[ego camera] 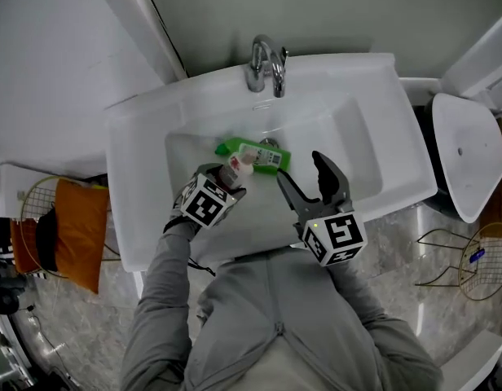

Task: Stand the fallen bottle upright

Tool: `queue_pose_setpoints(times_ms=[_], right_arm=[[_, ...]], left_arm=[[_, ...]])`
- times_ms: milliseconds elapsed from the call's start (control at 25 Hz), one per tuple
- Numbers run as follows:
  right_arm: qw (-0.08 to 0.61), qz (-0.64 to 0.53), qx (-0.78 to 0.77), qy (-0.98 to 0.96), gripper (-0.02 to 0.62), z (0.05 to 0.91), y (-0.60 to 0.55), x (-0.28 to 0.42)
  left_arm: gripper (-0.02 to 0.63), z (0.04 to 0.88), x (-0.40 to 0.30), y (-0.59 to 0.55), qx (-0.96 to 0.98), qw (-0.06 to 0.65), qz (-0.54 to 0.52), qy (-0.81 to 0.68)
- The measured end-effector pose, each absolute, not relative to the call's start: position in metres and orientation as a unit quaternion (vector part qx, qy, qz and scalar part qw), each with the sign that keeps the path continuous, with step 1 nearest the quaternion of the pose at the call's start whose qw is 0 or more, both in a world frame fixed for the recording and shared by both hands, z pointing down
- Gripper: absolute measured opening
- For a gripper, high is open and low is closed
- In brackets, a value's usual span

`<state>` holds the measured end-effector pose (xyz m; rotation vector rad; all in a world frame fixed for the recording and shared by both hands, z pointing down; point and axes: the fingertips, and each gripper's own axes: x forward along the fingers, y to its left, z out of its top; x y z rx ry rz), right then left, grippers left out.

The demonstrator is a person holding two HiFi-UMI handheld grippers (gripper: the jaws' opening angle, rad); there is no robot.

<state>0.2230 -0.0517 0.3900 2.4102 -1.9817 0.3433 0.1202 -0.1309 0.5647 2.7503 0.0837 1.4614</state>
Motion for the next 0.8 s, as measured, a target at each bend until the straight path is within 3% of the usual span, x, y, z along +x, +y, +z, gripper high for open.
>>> queue_pose_setpoints(times_ms=[360, 800], right_arm=[[0.016, 0.101, 0.737, -0.668, 0.328, 0.384, -0.083, 0.188], [0.033, 0.091, 0.701, -0.707, 0.328, 0.383, -0.119, 0.151]], left_arm=[[0.393, 0.505, 0.084, -0.210, 0.931, 0.056, 0.334, -0.136], [0.394, 0.460, -0.011, -0.304, 0.918, 0.076, 0.216, -0.323]])
